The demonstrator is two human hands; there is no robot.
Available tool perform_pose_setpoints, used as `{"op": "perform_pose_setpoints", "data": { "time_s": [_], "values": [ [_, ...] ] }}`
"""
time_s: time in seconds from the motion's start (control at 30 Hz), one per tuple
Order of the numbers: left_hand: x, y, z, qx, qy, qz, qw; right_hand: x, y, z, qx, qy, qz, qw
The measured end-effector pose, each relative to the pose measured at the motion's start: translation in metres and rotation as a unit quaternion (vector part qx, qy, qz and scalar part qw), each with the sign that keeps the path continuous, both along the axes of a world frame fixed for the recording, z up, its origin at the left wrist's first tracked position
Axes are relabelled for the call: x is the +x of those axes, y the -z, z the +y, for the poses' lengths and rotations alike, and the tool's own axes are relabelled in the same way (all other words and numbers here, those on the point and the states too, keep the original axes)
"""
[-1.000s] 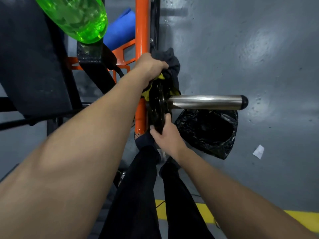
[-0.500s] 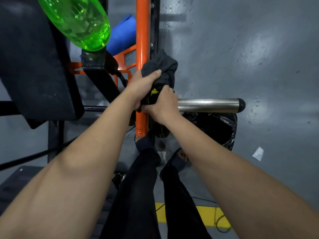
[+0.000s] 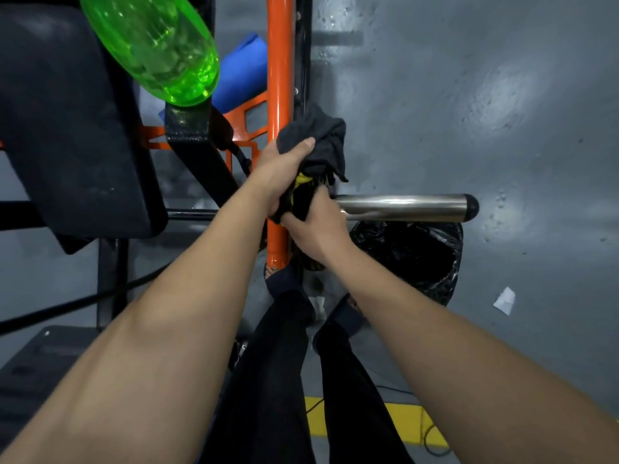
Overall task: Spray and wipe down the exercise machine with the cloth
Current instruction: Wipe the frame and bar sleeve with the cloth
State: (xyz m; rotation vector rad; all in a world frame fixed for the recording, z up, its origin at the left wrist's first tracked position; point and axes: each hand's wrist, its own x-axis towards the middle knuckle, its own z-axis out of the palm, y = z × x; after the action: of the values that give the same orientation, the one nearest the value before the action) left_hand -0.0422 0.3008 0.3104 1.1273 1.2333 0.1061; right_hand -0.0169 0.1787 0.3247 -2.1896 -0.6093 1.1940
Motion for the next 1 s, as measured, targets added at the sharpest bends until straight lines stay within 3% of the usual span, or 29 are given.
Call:
{"op": "perform_pose_setpoints", "data": {
  "time_s": [0.1, 0.23, 0.33, 0.43, 0.57, 0.7, 0.8, 1.0],
  "values": [
    [-0.001, 0.000, 0.000, -0.009, -0.008, 0.001, 1.000, 0.004, 0.005, 0.009, -0.001, -0.024, 0.056, 0.998],
    [-0.013, 0.003, -0.004, -0.011, -0.033, -0.038, 0.999, 0.020, 0.008, 0.018, 0.023, -0.034, 0.066, 0.997],
    [-0.009, 0.000, 0.003, -0.009, -0.024, -0.033, 0.999, 0.031, 0.011, 0.029, 0.026, 0.000, 0.113, 0.993],
    [0.011, -0.004, 0.014, 0.005, 0.022, 0.023, 0.999, 0.011, 0.005, 0.023, 0.032, 0.061, 0.060, 0.996],
    [0.031, -0.010, 0.020, 0.025, 0.048, 0.097, 0.994, -0.030, 0.006, -0.025, 0.039, 0.044, 0.046, 0.997],
    [0.016, 0.001, 0.016, 0.000, 0.034, 0.056, 0.998, -0.019, 0.018, -0.037, -0.031, -0.007, 0.079, 0.996],
    [0.011, 0.004, 0.010, 0.002, 0.008, 0.034, 0.999, -0.012, 0.011, -0.023, -0.015, 0.001, 0.083, 0.996],
    [0.009, 0.006, 0.009, -0.001, 0.004, 0.017, 1.000, 0.046, -0.017, 0.014, -0.073, -0.086, 0.242, 0.964]
  ]
}}
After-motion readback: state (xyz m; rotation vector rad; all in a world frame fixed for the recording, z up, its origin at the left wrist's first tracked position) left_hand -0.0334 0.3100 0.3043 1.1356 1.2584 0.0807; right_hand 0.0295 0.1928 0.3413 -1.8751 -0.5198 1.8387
